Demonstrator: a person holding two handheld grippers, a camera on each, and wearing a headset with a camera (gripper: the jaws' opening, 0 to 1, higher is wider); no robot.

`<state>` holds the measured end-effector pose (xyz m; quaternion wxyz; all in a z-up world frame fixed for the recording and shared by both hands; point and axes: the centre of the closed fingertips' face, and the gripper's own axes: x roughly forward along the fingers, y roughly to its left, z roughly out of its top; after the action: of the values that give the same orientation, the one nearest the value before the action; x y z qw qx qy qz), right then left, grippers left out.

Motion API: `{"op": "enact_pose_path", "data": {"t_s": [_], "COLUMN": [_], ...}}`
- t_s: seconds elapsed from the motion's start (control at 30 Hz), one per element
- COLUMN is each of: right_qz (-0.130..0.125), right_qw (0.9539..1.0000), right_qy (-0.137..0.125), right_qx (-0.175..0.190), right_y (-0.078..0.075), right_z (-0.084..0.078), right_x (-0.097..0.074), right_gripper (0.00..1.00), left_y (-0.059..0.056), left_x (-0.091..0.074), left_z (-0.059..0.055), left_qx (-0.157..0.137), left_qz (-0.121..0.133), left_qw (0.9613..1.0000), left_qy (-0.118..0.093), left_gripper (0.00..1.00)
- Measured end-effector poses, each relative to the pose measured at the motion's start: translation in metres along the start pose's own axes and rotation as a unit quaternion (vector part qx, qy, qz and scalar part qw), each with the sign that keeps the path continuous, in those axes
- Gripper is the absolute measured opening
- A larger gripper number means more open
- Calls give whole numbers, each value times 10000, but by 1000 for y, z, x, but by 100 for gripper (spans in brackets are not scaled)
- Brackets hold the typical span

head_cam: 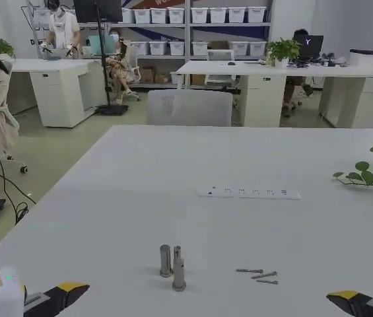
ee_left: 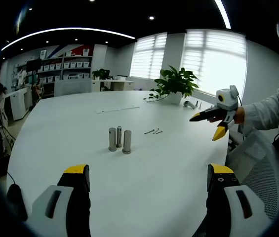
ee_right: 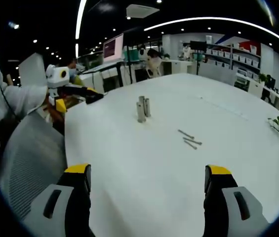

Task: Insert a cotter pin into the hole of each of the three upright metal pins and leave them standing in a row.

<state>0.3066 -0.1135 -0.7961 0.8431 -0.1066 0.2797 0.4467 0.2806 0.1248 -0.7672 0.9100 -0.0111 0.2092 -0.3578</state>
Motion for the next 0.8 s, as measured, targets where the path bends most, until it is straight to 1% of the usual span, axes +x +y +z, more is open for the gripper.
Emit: {"op": "enact_pose_path", "data": {"t_s": [0.4,0.57,0.8], "right_qz": [-17,-7,16], "right_qw": [10000,10000,10000], "right_qy": [-7,9,20], "right_qx": [16,8,3], "right_y": [-2,0,3], "right_z": [0,-1,0], "right_x": [-2,-2,0], "right_gripper": [97,97,97], "left_y": [-1,-3,-3], "left_x": [2,1,-1], "left_z": [2,2,-1], "left_qx": [5,7,11], "left_qz": [-13,-31,-28], "left_qw": [10000,10000,10000], "left_qy": [-16,-19,1], "left_gripper": [100,100,100]}}
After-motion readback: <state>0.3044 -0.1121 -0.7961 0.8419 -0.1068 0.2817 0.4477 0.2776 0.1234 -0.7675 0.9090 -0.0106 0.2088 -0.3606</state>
